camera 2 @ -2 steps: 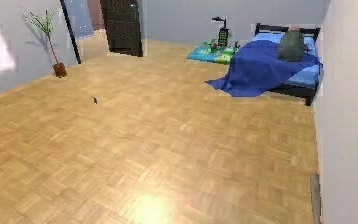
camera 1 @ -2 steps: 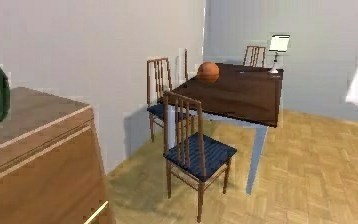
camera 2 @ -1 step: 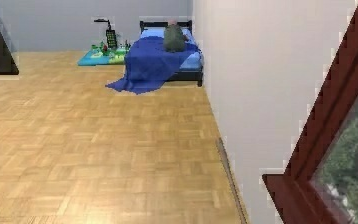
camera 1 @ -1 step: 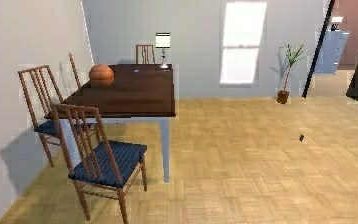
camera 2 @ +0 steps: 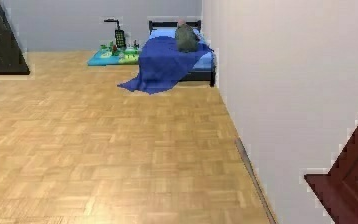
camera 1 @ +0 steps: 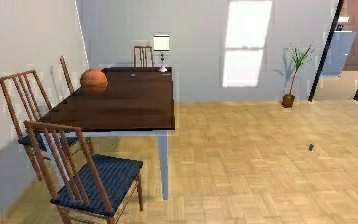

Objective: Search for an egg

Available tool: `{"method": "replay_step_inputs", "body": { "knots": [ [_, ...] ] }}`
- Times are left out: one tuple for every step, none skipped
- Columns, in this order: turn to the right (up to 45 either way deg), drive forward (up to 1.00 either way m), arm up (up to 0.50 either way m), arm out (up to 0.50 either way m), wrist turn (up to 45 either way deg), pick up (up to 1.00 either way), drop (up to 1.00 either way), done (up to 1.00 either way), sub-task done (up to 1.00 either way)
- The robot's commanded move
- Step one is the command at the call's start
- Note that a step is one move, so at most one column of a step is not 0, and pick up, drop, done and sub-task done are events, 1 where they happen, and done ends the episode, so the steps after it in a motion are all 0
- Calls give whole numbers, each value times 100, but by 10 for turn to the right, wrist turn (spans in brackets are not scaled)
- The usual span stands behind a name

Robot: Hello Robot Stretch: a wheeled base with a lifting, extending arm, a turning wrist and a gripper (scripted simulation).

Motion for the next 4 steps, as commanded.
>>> {"method": "replay_step_inputs", "body": {
  "knots": [
    [450,0,0,0,0,0,0,0,0],
    [0,100,0,0,0,0,0,0,0],
    [30,0,0,0,0,0,0,0,0],
    [0,100,0,0,0,0,0,0,0]
  ]
}}
